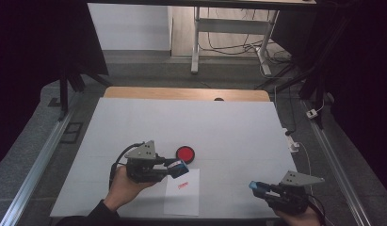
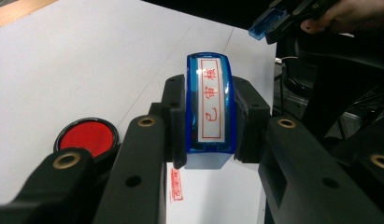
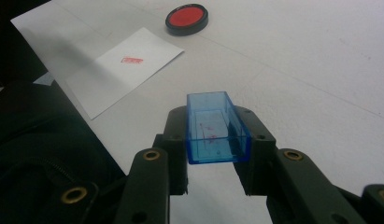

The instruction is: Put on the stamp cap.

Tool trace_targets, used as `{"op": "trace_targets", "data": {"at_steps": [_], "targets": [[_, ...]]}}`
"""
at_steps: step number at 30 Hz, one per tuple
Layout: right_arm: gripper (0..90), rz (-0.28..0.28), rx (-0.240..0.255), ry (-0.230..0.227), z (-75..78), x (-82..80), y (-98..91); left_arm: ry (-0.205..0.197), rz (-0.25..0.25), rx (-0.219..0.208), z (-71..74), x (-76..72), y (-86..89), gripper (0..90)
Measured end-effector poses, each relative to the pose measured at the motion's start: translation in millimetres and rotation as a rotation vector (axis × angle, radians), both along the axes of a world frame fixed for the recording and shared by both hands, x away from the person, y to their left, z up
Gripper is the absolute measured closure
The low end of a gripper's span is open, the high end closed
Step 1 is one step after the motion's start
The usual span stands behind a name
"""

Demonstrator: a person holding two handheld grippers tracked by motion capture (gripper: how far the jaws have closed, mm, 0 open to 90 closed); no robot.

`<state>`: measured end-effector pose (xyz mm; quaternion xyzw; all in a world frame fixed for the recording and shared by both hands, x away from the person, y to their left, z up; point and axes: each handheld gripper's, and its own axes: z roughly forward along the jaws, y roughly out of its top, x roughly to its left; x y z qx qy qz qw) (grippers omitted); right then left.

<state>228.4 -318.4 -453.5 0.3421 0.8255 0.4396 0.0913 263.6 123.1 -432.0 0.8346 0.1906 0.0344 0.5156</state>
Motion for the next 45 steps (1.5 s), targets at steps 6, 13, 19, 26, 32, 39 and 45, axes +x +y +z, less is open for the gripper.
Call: {"op": "trace_targets", "data": {"at_steps": [6,13,19,26,32,39,45], "targets": [[68.9,0.011,0.0,-0.012,2.5,-0.4,3.1,-0.003,-0.007,-0.004,0.7,0.5,1.7,69.7],[68.8,0.061,0.022,-0.021,7.0,1.0,11.7,-0.01,-0.037,-0.019,1.6,0.9,2.3,69.7],[68.8,0.124,0.013,-0.046,13.0,3.1,28.8,-0.017,-0.042,-0.018,2.8,0.6,2.5,69.7],[68.8,0.201,0.008,-0.071,16.8,7.9,47.8,-0.038,-0.064,-0.023,5.2,-0.3,4.0,69.7],[68.8,0.25,0.01,-0.08,20.2,9.2,61.9,-0.049,-0.076,-0.02,4.3,-0.3,4.4,69.7],[68.9,0.293,0.033,-0.078,21.0,12.6,72.4,-0.046,-0.085,-0.033,4.9,-0.1,5.1,69.7],[68.9,0.316,0.054,-0.078,22.1,16.5,80.3,-0.043,-0.09,-0.037,5.1,-0.1,5.1,69.7]]}}
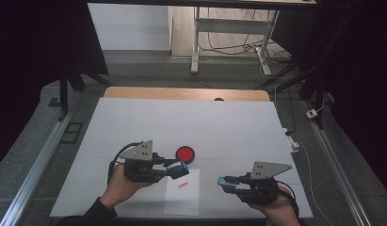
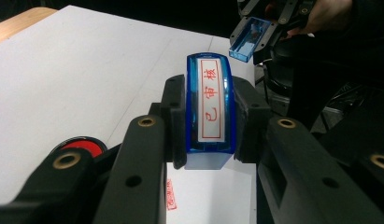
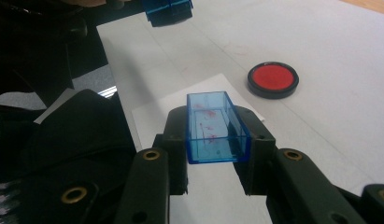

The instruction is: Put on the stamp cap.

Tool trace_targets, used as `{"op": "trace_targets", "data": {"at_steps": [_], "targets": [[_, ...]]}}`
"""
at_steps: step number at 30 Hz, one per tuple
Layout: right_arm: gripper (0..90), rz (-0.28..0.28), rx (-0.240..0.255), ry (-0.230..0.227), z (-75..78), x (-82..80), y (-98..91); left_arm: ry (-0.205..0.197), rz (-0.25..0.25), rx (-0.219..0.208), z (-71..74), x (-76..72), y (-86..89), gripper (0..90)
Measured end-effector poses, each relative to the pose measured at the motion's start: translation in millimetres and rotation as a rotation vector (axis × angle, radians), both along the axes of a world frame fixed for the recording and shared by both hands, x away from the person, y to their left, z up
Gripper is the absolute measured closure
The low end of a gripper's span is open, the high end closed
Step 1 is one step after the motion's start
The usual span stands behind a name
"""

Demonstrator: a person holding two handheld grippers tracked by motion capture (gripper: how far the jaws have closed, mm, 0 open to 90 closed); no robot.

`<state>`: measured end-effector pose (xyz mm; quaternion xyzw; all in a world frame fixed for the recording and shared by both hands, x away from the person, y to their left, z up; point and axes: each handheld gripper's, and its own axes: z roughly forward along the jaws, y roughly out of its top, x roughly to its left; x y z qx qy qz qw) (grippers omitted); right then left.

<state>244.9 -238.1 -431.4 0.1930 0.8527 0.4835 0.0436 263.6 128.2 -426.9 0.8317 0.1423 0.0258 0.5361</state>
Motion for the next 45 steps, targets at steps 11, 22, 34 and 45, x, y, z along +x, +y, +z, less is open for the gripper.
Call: {"op": "trace_targets", "data": {"at_steps": [11,22,34,45], "targets": [[68.9,0.052,0.001,-0.006,0.8,6.1,18.3,0.0,-0.011,-0.01,-0.3,0.0,1.3,69.7],[68.9,0.131,-0.001,0.0,-2.2,14.1,44.0,-0.017,-0.033,-0.001,1.5,-1.3,2.2,69.8],[69.0,0.207,0.03,0.036,-12.2,25.0,72.9,-0.058,-0.087,-0.018,3.9,-3.7,2.9,69.8],[69.2,0.298,0.029,0.01,-20.3,29.7,92.9,-0.081,-0.13,-0.006,3.1,-5.1,-0.3,69.9]]}}
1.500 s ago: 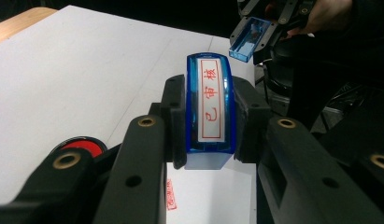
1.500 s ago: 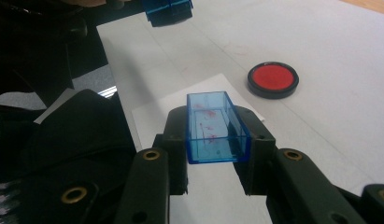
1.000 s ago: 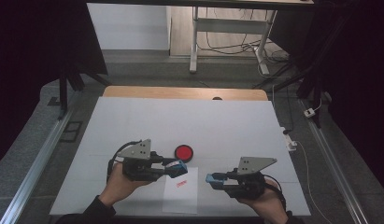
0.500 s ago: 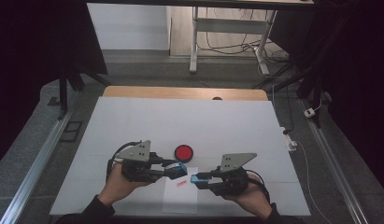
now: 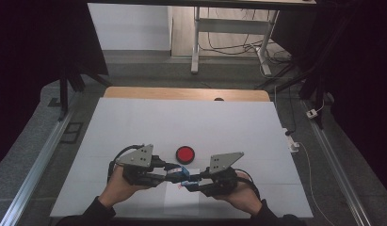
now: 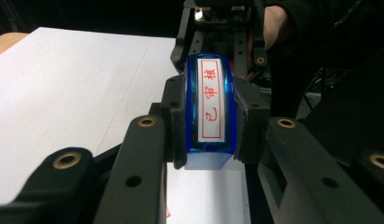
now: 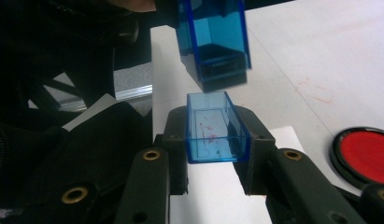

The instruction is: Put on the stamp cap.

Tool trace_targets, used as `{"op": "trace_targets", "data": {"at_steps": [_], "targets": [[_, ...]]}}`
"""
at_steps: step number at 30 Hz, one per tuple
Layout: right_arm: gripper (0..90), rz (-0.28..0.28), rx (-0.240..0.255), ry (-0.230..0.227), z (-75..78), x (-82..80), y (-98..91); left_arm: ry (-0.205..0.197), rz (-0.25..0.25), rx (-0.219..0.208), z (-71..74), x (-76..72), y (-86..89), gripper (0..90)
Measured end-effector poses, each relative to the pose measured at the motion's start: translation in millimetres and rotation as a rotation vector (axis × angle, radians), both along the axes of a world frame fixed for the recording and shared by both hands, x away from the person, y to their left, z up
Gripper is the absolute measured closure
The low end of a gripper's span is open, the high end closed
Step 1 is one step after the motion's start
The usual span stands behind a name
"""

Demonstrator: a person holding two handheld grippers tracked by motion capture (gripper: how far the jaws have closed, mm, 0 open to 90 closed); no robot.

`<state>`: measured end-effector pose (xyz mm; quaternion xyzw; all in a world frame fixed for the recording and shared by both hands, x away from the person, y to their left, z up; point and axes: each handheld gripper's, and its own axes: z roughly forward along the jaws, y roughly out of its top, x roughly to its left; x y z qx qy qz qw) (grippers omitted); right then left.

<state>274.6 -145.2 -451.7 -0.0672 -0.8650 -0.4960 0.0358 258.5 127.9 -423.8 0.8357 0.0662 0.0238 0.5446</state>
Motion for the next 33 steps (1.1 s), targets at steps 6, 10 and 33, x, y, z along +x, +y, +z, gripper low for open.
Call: {"op": "trace_targets", "data": {"at_steps": [6,10,33], "targets": [[69.2,0.031,0.0,-0.003,-1.7,0.2,7.7,-0.001,-0.022,0.005,-1.0,-0.5,-2.1,69.9],[69.3,0.046,0.007,-0.001,-2.0,0.3,10.8,0.0,-0.038,0.009,-1.6,-0.9,-3.6,69.9],[69.6,0.093,0.045,-0.001,-0.3,0.1,12.9,0.032,-0.089,-0.028,-5.3,1.6,-3.2,69.9]]}}
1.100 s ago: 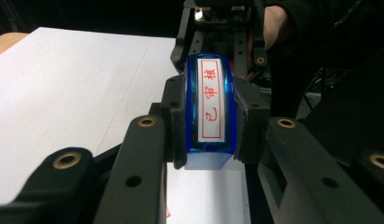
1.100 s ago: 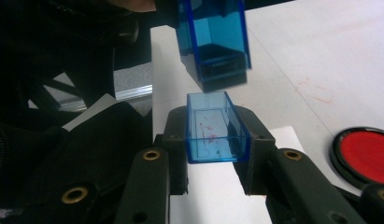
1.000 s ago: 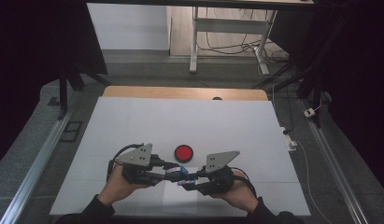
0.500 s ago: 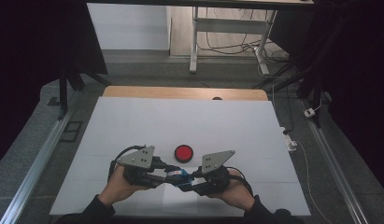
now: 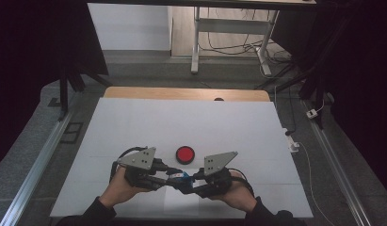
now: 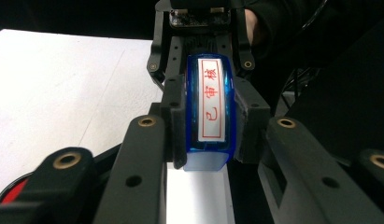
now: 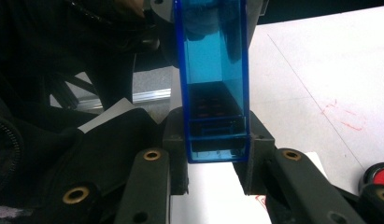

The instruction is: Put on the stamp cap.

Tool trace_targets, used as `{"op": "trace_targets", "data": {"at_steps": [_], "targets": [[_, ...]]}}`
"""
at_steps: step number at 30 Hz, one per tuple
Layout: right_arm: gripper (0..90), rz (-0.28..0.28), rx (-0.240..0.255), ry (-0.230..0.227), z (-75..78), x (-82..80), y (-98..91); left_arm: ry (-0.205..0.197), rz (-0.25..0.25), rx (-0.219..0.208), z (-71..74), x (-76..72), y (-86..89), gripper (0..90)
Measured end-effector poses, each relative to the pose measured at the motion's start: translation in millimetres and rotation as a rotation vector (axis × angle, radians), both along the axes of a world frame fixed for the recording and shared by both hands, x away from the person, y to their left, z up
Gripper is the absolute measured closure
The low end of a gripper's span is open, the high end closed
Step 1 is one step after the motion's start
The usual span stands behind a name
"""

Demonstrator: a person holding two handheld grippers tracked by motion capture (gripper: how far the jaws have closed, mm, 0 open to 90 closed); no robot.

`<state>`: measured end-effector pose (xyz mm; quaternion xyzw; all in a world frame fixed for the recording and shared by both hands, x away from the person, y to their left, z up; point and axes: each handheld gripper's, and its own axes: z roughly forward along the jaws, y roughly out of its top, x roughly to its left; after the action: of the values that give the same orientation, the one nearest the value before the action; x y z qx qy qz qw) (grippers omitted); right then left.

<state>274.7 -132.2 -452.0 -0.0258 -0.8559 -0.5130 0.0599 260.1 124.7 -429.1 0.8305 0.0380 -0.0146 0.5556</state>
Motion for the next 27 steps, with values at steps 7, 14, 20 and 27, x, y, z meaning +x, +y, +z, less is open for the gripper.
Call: {"op": "trace_targets", "data": {"at_steps": [7,14,20,27], "targets": [[69.6,0.015,0.018,-0.012,0.6,-0.7,-0.6,0.024,-0.009,-0.018,-1.1,1.4,0.7,69.8],[69.1,0.004,0.0,0.008,-2.0,0.4,-0.2,0.028,0.003,0.009,-1.5,1.7,-1.0,69.7],[66.3,-0.015,-0.012,0.001,-3.1,0.1,0.6,0.019,0.022,0.026,0.0,1.3,-1.1,69.7],[60.8,-0.038,-0.018,0.003,-3.2,-0.7,0.9,0.02,0.036,0.012,2.5,2.3,3.4,69.7]]}}
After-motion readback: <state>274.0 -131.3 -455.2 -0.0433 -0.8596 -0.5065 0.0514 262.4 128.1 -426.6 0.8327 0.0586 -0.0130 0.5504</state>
